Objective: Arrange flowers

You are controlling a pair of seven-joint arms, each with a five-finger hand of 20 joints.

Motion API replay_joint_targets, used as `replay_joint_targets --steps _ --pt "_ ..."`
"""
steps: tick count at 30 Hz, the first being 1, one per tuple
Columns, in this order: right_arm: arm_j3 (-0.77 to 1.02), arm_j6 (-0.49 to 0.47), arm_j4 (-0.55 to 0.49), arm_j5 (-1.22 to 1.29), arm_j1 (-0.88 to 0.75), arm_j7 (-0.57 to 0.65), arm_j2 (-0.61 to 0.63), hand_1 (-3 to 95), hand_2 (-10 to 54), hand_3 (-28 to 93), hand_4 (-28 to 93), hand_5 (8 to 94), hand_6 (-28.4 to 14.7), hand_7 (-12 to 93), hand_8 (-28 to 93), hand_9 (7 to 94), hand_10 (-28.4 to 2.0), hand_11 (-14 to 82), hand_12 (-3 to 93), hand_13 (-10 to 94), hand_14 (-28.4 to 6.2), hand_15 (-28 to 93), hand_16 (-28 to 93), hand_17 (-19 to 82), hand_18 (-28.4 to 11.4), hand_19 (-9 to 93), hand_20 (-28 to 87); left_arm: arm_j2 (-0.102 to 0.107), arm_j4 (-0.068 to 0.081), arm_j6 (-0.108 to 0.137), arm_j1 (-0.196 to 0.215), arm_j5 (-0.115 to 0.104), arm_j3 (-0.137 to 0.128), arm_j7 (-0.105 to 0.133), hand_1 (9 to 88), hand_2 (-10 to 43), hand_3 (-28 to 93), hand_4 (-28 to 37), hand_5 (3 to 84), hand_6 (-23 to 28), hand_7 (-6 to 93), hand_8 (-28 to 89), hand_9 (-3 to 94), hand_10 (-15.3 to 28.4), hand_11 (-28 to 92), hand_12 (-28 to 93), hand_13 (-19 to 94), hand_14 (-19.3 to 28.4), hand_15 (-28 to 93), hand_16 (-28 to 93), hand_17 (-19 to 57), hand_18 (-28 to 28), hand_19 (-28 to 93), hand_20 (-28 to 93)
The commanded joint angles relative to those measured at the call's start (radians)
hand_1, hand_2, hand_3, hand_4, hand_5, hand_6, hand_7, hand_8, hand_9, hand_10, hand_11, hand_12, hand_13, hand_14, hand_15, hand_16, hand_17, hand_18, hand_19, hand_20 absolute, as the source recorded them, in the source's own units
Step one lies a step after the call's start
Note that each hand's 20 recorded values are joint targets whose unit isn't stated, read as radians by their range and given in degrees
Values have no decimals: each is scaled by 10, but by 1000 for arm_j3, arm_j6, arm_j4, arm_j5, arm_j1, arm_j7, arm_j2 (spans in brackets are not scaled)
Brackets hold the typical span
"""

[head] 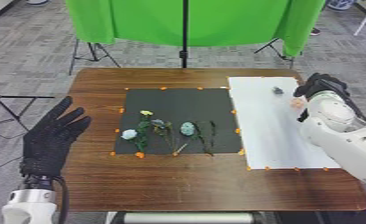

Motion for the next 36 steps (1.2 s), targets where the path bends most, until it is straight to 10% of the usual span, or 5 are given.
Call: replay_joint_targets --steps 1,8,16,25,36 --pt "4 -76 36 -10 -40 -12 -70 281 -95 816 -283 480 20 157 -134 509 -193 152 134 483 -154 714 72 190 -248 871 540 -11 4 -1 1 -3 3 -13 242 58 799 -236 366 85 125 -96 354 195 233 109 276 277 518 -75 -56 284 529 246" --pt "44 -153 89 -57 -82 -10 -108 324 -95 825 -281 495 40 170 -140 556 -169 164 134 531 -130 691 68 205 -246 872 541 -17 6 -7 -4 1 5 -24 242 59 797 -237 366 85 126 -96 354 196 232 109 275 278 518 -75 -56 284 529 245" --pt "-81 87 88 -161 -86 -27 -72 582 -95 674 -283 818 39 263 -13 925 -50 123 309 821 -8 548 257 366 -202 931 483 -29 5 -10 -3 6 -4 -31 242 58 798 -235 366 85 126 -96 354 196 233 109 275 277 517 -76 -56 284 529 244" --pt "-143 308 -85 -170 -23 -117 -61 602 -95 682 -283 872 29 225 14 937 -59 172 292 859 -7 542 264 394 -206 932 503 -23 4 -14 -6 8 -10 -43 243 58 798 -236 366 86 126 -97 354 196 231 109 275 277 517 -75 -56 284 530 243" --pt "-202 223 -172 -215 19 -293 -279 597 -95 694 -283 880 23 209 27 937 -62 175 292 859 -13 540 274 394 -209 932 509 -22 6 -18 -18 12 -2 -53 243 59 797 -236 365 86 126 -96 354 196 232 109 275 276 517 -76 -56 284 530 240"
